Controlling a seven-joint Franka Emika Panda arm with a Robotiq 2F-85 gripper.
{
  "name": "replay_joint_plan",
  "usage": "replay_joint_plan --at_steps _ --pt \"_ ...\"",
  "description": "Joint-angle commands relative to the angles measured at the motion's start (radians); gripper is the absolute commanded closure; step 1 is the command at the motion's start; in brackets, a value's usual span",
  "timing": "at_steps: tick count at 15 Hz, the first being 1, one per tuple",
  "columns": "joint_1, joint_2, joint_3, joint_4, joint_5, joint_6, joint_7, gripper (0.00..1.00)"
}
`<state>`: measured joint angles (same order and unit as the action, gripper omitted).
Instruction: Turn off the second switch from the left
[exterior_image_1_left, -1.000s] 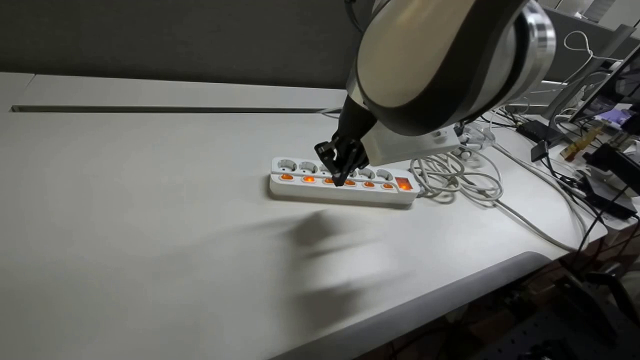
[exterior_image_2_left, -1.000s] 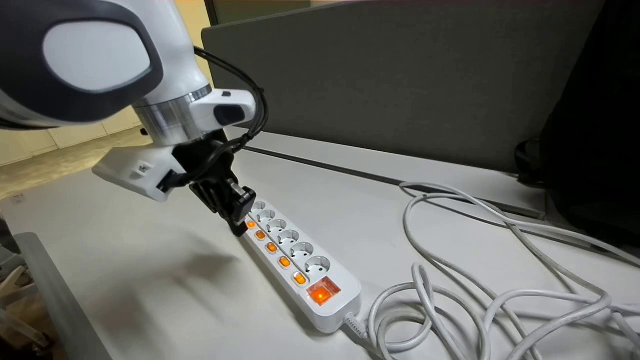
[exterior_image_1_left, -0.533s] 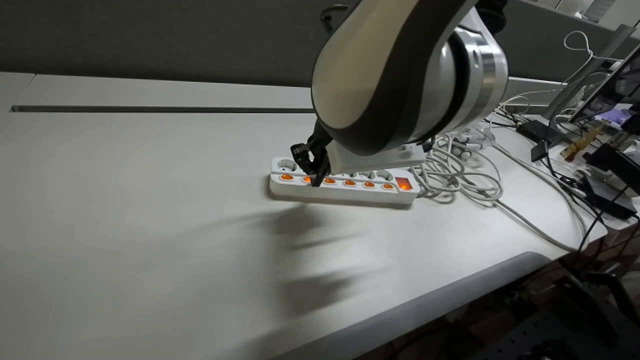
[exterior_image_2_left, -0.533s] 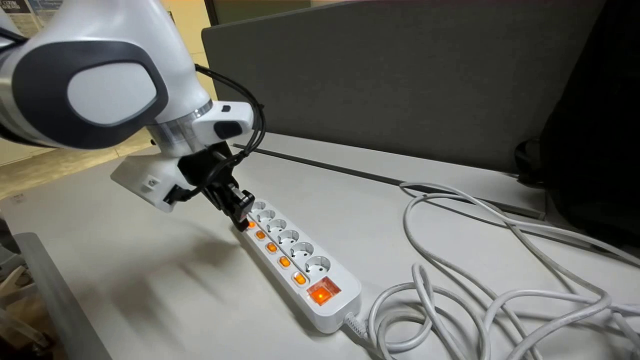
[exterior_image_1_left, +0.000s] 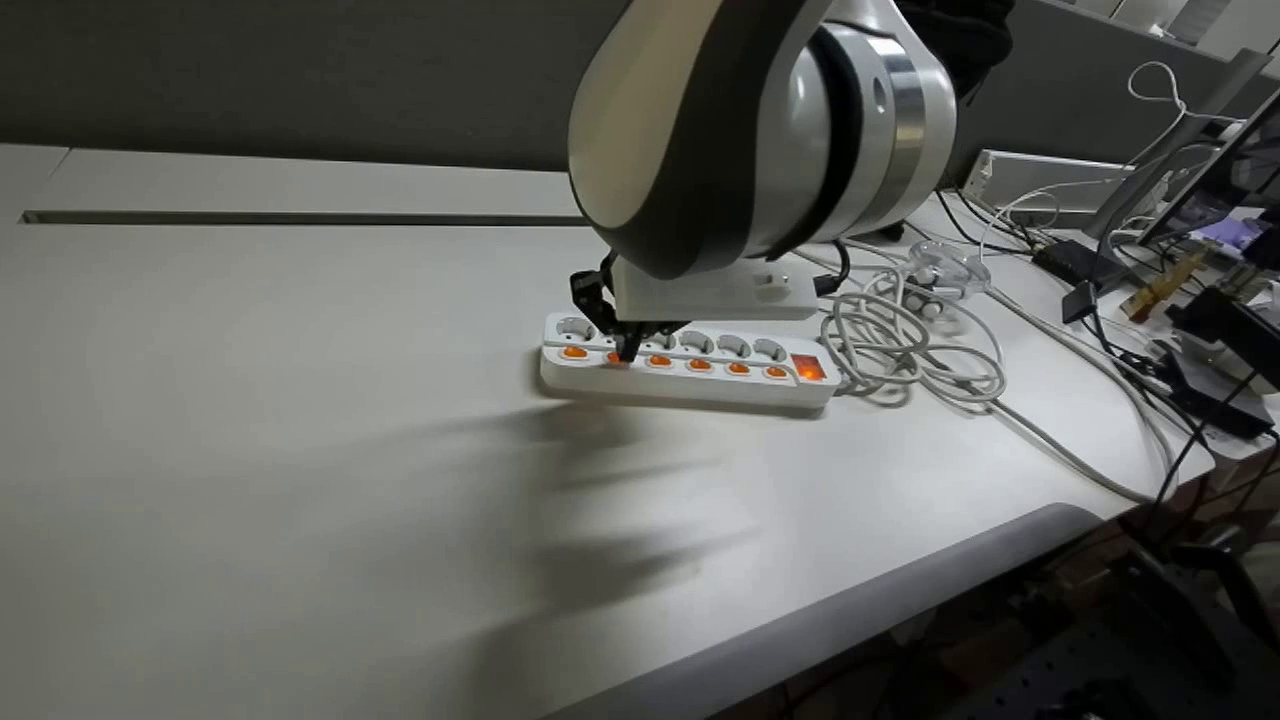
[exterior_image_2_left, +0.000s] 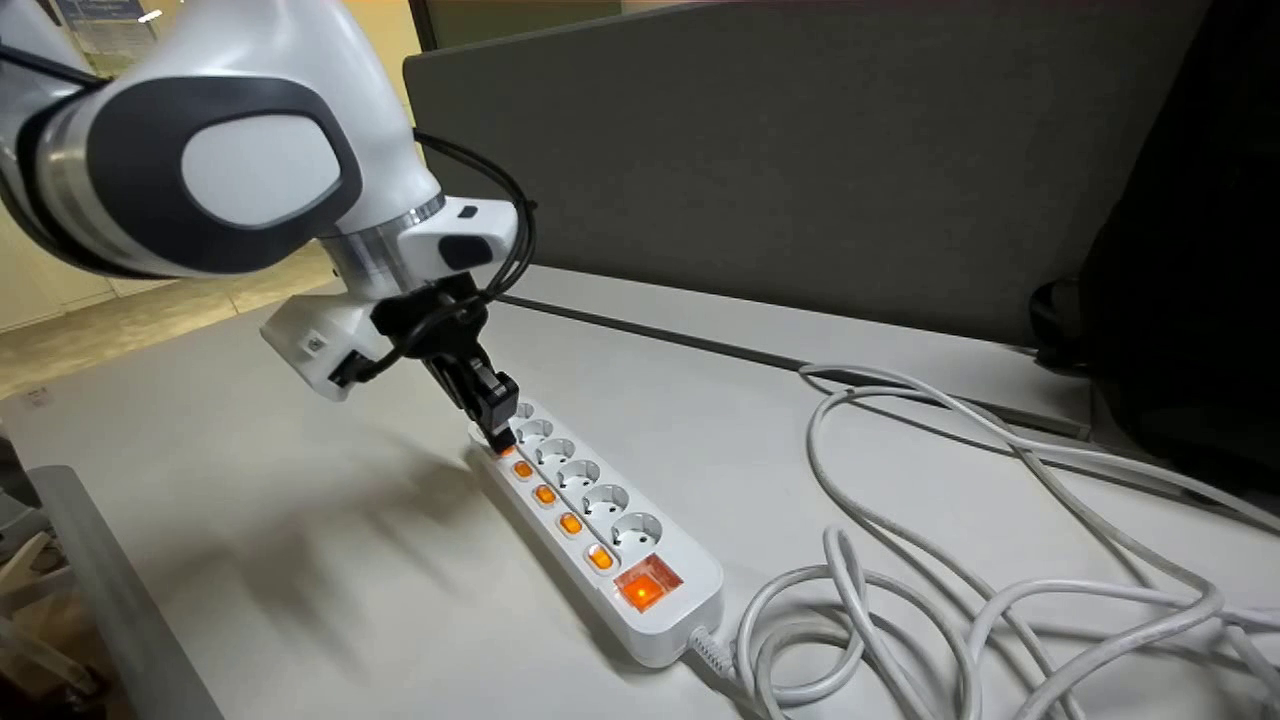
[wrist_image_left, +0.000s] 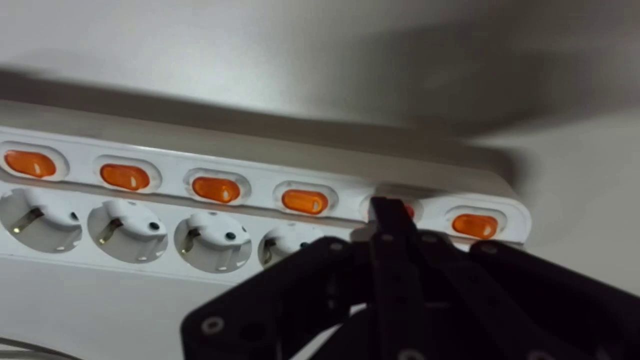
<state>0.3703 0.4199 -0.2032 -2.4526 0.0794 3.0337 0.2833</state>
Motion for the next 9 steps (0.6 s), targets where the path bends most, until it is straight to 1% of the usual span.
replay_joint_plan --at_steps 1,3,6,9 --pt "0.063 0.010 -0.062 0.047 -0.039 -0.116 0.116 1.00" --pt "0.058 0.012 -0.057 0.060 -0.048 -0.145 0.148 1.00" --pt "0.044 0.023 -0.043 0.071 -0.056 -0.145 0.182 1.00" --pt "0.045 0.038 -0.048 0.083 -0.054 -0.141 0.212 1.00"
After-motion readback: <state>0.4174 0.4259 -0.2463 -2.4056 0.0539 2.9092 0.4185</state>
